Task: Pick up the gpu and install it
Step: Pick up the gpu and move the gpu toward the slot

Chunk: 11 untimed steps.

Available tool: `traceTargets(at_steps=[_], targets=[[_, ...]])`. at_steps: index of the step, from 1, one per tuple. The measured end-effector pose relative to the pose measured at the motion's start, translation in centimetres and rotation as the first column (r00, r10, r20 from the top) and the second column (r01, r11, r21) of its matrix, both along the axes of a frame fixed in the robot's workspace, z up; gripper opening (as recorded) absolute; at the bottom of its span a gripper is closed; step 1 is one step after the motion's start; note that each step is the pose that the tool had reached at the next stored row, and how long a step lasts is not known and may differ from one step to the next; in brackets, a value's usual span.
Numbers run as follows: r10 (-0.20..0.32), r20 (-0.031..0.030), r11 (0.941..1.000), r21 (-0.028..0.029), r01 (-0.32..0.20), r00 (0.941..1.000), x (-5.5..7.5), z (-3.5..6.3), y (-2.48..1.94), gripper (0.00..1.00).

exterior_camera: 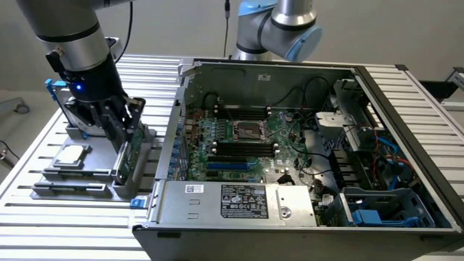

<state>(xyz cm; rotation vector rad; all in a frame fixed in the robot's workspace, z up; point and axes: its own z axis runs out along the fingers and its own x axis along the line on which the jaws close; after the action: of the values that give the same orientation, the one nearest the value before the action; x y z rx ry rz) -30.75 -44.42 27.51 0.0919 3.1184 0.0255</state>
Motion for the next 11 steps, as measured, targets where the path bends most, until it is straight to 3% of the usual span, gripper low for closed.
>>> traceTargets(at_steps=[11], targets=[[0.007,0.0027,1.0,0.0,-0.007,1.0,-0.5,-2.0,0.05,0.42]])
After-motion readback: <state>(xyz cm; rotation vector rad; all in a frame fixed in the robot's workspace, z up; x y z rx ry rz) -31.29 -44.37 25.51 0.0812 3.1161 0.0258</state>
